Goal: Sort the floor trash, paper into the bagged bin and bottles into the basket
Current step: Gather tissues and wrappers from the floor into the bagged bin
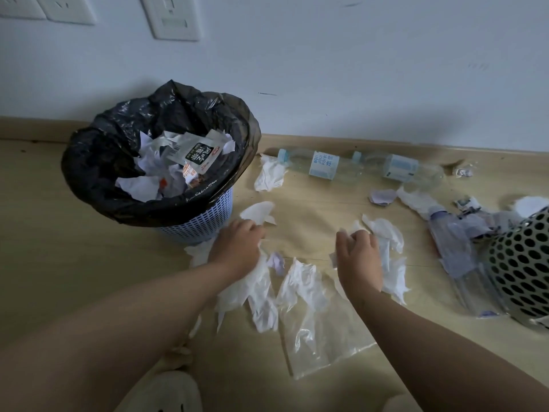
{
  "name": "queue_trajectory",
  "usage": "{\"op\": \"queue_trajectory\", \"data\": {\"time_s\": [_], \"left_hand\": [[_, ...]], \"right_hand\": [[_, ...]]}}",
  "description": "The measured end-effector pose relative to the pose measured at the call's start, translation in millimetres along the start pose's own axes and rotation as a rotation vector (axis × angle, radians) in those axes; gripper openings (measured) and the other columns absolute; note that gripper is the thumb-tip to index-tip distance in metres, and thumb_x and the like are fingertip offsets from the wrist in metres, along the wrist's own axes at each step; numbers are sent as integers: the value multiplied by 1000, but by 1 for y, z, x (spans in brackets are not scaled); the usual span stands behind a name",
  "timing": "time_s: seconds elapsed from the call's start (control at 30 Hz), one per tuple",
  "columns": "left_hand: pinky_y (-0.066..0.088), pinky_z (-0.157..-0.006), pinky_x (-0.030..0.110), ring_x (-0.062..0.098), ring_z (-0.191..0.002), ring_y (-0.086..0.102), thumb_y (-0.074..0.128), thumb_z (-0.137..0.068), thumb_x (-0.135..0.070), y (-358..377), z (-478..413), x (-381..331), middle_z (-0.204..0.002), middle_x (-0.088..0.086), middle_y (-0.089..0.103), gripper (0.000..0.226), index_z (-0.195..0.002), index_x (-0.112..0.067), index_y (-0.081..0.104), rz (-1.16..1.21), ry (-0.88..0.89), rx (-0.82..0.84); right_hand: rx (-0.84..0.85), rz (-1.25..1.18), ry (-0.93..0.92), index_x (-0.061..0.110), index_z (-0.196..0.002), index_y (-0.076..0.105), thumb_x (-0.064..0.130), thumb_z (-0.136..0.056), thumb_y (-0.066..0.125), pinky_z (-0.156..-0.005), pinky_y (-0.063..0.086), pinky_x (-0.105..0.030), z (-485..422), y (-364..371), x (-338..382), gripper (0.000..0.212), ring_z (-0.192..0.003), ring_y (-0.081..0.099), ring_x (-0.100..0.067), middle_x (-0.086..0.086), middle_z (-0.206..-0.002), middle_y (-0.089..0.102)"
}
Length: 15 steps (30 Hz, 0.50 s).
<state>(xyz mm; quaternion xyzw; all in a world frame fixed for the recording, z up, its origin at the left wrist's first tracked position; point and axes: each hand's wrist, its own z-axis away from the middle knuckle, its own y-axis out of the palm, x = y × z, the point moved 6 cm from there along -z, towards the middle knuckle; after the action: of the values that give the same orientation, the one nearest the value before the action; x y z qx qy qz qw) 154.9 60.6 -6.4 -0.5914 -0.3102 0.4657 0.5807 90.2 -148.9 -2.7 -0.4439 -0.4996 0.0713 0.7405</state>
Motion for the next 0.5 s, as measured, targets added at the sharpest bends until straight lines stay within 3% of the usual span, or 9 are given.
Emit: {"op": "queue_trajectory", "data": {"time_s": [0.13,0.23,0.3,0.4,0.5], "left_hand": [[36,-97,34,21,-124,40,48,-89,-17,16,6,-53,-140,3,42,39,-128,-23,48,118,188,95],[24,-110,46,26,-141,17,44,-93,-21,57,31,-70,-156,5,15,51,-142,-27,32,-60,252,430],[20,-110,50,31,-142,13,42,-94,-17,75,47,-69,-156,9,9,55,-145,-24,25,-149,247,568],[24,-108,46,32,-136,26,43,-94,-12,73,53,-68,-148,11,27,49,-142,-19,33,-220,297,502],[35,-97,40,32,-119,45,44,-90,-3,66,47,-61,-131,13,46,40,-129,-13,46,-283,342,455]], "right_hand": [[3,50,-165,14,-100,52,37,-94,46,-77,33,-30,4,5,13,24,-103,46,-23,-2,-112,48],[290,383,-254,15,-121,48,27,-93,46,-92,37,-35,12,28,5,31,-118,41,-26,-3,-130,46],[504,562,-212,17,-128,43,22,-92,45,-95,39,-37,23,41,-12,36,-122,40,-26,-2,-135,44],[678,697,-167,16,-136,35,18,-92,44,-96,39,-37,44,49,-33,45,-126,39,-25,0,-144,33],[690,758,-205,14,-138,31,11,-93,41,-95,38,-36,55,50,-37,47,-128,35,-25,1,-150,22]]}}
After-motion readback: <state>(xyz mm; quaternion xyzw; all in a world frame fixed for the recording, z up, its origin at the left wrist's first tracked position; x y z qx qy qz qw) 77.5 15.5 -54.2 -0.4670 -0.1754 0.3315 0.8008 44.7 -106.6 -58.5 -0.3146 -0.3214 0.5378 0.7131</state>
